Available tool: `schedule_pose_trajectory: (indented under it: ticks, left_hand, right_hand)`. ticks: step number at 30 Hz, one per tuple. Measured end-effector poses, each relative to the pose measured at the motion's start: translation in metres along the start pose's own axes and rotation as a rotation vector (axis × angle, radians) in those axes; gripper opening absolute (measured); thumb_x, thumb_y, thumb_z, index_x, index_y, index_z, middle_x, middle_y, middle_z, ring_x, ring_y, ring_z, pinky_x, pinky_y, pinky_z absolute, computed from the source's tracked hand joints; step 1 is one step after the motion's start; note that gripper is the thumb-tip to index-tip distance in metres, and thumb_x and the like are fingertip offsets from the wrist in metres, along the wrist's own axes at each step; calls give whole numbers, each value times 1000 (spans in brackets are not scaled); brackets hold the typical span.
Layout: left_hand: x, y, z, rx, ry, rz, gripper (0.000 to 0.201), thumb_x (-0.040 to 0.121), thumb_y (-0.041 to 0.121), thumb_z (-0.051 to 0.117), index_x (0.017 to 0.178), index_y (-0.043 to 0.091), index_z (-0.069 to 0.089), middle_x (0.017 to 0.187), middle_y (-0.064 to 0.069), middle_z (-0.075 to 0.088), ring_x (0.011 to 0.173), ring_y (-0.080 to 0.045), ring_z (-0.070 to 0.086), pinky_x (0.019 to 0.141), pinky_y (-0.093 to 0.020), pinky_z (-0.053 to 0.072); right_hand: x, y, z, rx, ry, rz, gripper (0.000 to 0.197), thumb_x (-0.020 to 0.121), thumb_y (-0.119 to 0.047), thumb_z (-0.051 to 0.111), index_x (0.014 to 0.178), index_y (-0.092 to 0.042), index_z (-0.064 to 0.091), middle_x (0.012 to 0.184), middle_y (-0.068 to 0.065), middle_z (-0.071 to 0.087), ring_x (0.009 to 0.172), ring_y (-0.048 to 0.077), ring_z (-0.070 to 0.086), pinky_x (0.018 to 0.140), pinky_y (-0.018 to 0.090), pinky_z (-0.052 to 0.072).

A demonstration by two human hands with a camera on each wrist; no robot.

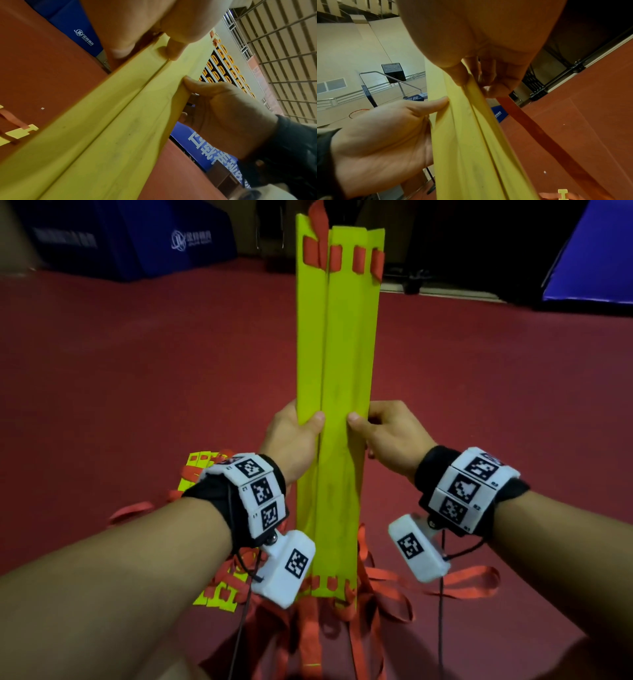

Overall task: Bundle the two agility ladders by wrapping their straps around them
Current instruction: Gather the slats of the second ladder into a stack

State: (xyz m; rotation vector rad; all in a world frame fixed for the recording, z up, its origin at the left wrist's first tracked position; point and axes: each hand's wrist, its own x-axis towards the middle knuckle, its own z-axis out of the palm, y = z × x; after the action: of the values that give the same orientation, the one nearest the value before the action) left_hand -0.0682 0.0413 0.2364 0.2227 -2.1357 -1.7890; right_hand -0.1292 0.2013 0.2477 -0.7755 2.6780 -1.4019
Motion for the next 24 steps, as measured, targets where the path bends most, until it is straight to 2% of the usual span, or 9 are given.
schedule_pose_trajectory:
  ticks: [3,6,8,12,14,17,20,22,24]
  left_hand:
    - [-1,-1,-2,15,-6,-11,21,84,40,54,100,40,68,117,2,74,111,-25,68,100,-51,52]
    - [-2,5,-1,39,46,-15,10,85,37,60,86,38,70,105,2,77,102,-27,71,94,-50,55]
    - [-3,8,4,61,77,-13,14,93,30,65,81,35,70,98,1,77,96,-28,71,90,-50,57]
    - [-6,11,7,102,55,0,15,100,22,63,89,20,74,97,-14,76,91,-31,71,86,-54,57]
    - [-7,12,3,109,75,12,12,101,21,62,100,18,74,99,-7,77,95,-30,70,89,-48,56]
    - [-6,10,-2,124,112,30,12,101,15,61,103,22,70,101,0,73,101,-29,68,90,-42,54]
    - [-7,9,-1,78,67,33,13,96,21,61,98,31,70,106,1,75,104,-27,69,96,-49,54]
    - [-7,10,2,37,37,16,20,92,27,58,108,29,70,112,2,74,108,-24,69,99,-51,53]
    - [-3,6,6,8,35,10,39,87,35,53,122,25,67,119,2,73,114,-23,66,103,-51,50]
  right_hand:
    - [2,0,2,2,-25,-16,44,95,-41,54,82,-1,64,69,14,65,59,23,57,63,53,52]
    - [6,-1,-1,98,-22,-20,26,100,-33,58,82,-18,68,63,-12,64,54,5,56,58,34,45]
    - [6,-1,-4,134,3,-33,17,97,-33,62,82,-28,67,65,-19,66,56,-2,57,60,27,42]
    - [1,2,-15,174,39,-14,11,93,-35,65,88,-28,71,86,-10,75,76,11,70,69,35,52]
    - [-3,2,-21,214,42,7,11,93,-34,66,92,-26,73,94,-5,77,85,17,73,76,41,57]
    - [-10,-1,-25,226,26,7,13,96,-30,66,94,-20,73,93,-2,77,85,21,73,78,44,58]
    - [-16,-5,-28,202,38,4,17,94,-35,67,95,-19,73,93,-1,77,87,21,74,83,52,59]
    - [-17,-7,-29,191,91,-7,20,89,-39,69,93,-20,74,92,-3,78,86,19,74,82,52,59]
    - [-17,-11,-29,172,155,-20,15,91,-34,70,92,-20,74,90,-4,77,85,17,73,80,49,60]
